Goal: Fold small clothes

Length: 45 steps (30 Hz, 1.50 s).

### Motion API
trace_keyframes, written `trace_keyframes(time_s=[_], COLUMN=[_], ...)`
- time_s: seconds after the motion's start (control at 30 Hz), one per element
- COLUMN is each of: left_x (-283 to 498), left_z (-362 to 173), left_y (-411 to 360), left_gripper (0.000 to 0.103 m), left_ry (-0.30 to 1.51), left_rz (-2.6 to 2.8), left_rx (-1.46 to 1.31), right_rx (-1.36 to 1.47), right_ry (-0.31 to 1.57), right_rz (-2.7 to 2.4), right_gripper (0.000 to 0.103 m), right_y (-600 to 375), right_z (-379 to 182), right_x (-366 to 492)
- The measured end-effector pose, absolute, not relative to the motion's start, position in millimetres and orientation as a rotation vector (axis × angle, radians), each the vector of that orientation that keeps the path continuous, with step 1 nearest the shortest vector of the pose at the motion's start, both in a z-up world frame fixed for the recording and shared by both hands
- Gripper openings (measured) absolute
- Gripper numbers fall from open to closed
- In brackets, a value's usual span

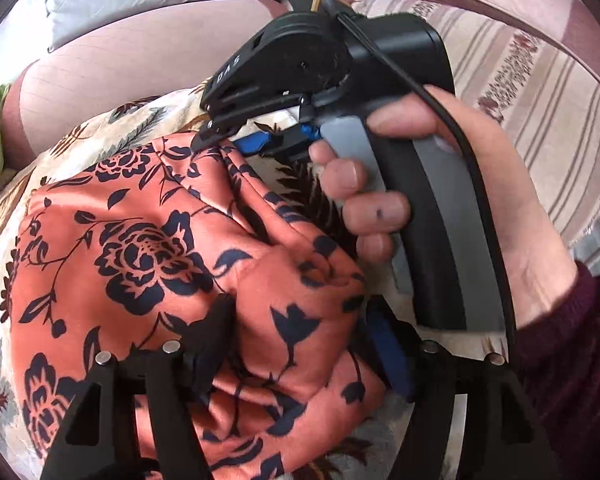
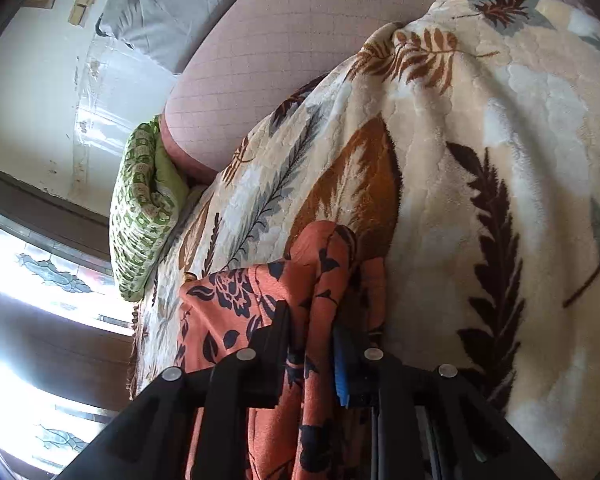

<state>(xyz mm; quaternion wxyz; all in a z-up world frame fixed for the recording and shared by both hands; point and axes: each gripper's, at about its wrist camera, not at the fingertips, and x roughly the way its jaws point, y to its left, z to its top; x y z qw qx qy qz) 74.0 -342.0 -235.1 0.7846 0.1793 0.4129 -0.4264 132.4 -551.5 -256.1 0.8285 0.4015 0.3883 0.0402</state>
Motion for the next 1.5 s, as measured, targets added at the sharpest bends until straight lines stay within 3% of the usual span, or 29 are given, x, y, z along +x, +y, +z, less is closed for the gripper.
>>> trace_keyframes(time_s=[0.27, 0.47, 0.7, 1.13, 1.33, 1.5], left_x=[40.6, 79.2, 101.7, 105.9, 104.4, 102.8], left_z=[-192.3, -187.8, -230.3, -243.8, -242.3, -243.0], left_y=[-278.5, -237.0, -226.7, -231.7, -231.0, -230.1], left_gripper=[0.072, 0.072, 0.073, 0.073, 0.073, 0.073], left_ry=[0.816, 0.746, 0.81, 0.762, 0.764, 0.762], left_rz=[-0.871, -0.592, -0.431, -0.435, -0.44, -0.432], left_rx=[0.371, 0.459, 0.56, 0.582, 0.571, 0.567], right_rx=[0.85, 0.696, 0.685, 0.739, 0.869, 0.844], right_ry=[0.701, 0.741, 1.006, 0.857, 0.96, 0.973], right_rz=[0.155, 0.364, 0.343, 0.185, 0.13, 0.138], right_gripper=[0.026, 0.026, 0.024, 0.026, 0.025, 0.025], right_y=[-564.8, -523.2, -509.1, -516.5, -528.7, -529.1], right_z=[-225.1, -201.9, -256.7, -231.8, -273.3, -267.7], right_x=[98.9, 87.8, 93.1, 117.4, 136.1, 125.5])
